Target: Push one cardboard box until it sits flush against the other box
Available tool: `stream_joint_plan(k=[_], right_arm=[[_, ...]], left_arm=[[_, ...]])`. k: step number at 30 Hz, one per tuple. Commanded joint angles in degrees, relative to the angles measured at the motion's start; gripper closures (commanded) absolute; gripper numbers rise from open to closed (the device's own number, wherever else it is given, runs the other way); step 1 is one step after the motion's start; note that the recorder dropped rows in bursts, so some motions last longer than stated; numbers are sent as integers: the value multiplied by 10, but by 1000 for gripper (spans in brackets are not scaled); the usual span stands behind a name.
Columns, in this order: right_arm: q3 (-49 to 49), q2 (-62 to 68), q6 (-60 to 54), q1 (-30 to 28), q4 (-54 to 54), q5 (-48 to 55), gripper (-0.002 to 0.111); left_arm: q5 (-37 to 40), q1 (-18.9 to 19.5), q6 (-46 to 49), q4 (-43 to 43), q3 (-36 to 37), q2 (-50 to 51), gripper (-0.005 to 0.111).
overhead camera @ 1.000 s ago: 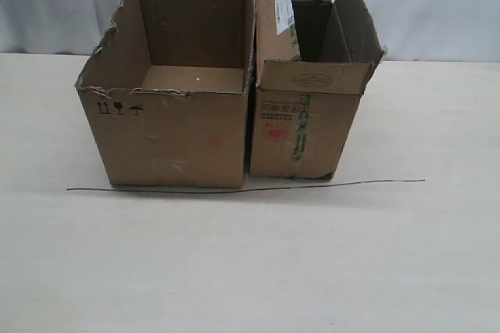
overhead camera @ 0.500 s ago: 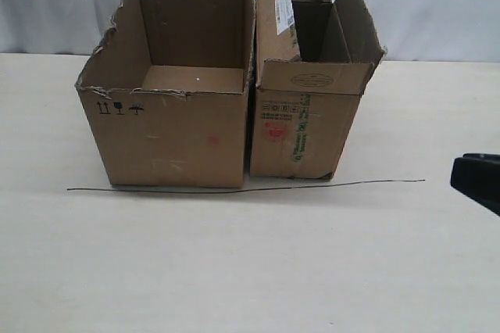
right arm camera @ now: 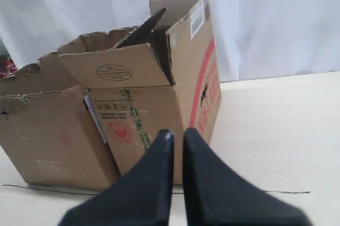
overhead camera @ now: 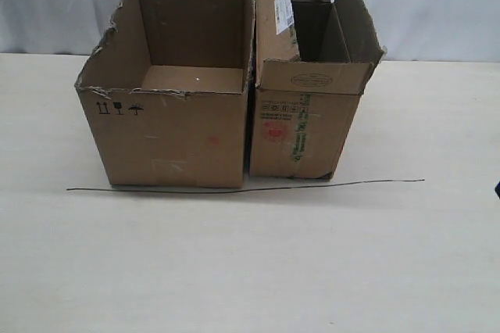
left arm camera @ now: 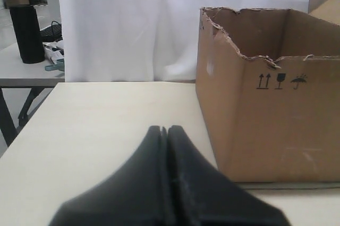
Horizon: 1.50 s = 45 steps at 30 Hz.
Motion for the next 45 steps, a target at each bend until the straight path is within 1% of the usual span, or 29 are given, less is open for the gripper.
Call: stream_joint_plan(k=[1,2,4,6,8,11,13,15,18,23,32,37,45], right_arm=[[22,-84,230,-36,-255,-19,103],[22,-104,262,-57,-300,-16,103],[22,-139,275,-105,-337,2,103],[22,-172,260,-153,-339,38,103],[22,-175,234,-188,-339,93,103],[22,-175,201,-215,-339,165,103],[22,-175,189,-220,-339,206,103],[22,-175,177,-220,-339,226,103],[22,-175,177,-220,-331,226,103],[22,-175,177,-220,-275,230,103],[22,-175,177,-220,-276,239,103],[22,-175,208,-220,-302,239,103],[22,-175,209,-218,-293,239,103]], left_arm=[[-3,1,-1,2,2,-2,107],[-3,1,-1,2,2,-2,107],[-3,1,-1,2,2,-2,107],[-3,1,-1,2,2,-2,107],[-3,1,-1,2,2,-2,107],[-6,1,-1,2,2,-2,107],[-6,1,-1,2,2,-2,107],[-6,1,-1,2,2,-2,107],[-6,1,-1,2,2,-2,107],[-6,1,-1,2,2,-2,107],[-6,1,-1,2,2,-2,107],[-6,1,-1,2,2,-2,107],[-6,1,-1,2,2,-2,107]])
